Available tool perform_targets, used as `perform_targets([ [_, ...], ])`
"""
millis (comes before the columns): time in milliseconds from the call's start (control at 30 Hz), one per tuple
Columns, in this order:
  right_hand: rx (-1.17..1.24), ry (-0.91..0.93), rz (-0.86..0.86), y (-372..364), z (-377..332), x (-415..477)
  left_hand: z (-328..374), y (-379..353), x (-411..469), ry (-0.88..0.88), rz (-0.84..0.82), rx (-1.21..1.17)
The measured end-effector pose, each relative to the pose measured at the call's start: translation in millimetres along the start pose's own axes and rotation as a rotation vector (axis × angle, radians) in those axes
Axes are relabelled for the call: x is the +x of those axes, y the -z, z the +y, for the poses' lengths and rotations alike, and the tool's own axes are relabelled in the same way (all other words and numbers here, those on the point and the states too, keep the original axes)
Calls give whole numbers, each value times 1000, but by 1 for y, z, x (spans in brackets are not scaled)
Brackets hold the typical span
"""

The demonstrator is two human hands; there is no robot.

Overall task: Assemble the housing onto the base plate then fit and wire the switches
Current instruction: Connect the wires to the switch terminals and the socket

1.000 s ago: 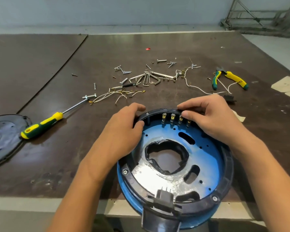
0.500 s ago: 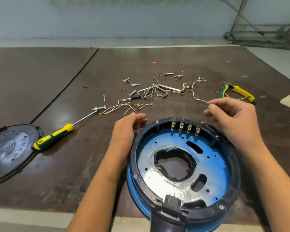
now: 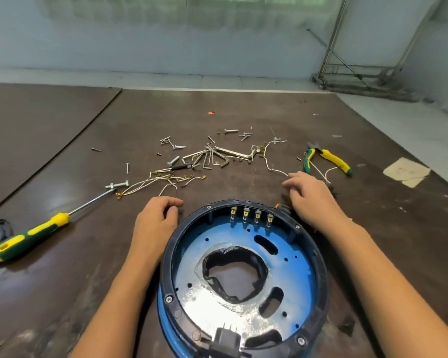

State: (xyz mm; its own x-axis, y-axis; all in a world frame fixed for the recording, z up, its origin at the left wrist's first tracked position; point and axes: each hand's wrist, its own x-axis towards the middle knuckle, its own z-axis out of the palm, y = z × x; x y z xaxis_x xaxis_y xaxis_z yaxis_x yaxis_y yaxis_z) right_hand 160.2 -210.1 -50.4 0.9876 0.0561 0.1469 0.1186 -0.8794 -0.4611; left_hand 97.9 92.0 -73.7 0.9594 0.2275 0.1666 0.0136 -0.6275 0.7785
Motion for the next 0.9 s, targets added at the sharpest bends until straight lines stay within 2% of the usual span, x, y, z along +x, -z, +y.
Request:
perform_targets([
  [200, -237, -22, -152, -9, -6, 52, 1, -1, 1, -17, -31, -3],
  [400, -264, -33, -56, -10, -6, 55, -1, -2, 2, -24, -26, -26],
  [600, -17, 54, 224, 1, 5, 48, 0, 0, 2, -10, -25, -22],
  [700, 145, 36, 330, 22, 4, 49, 1, 1, 2, 3, -32, -37],
  [900, 577, -82, 373, 60, 1, 49, 2, 3, 3, 35, -39, -41],
])
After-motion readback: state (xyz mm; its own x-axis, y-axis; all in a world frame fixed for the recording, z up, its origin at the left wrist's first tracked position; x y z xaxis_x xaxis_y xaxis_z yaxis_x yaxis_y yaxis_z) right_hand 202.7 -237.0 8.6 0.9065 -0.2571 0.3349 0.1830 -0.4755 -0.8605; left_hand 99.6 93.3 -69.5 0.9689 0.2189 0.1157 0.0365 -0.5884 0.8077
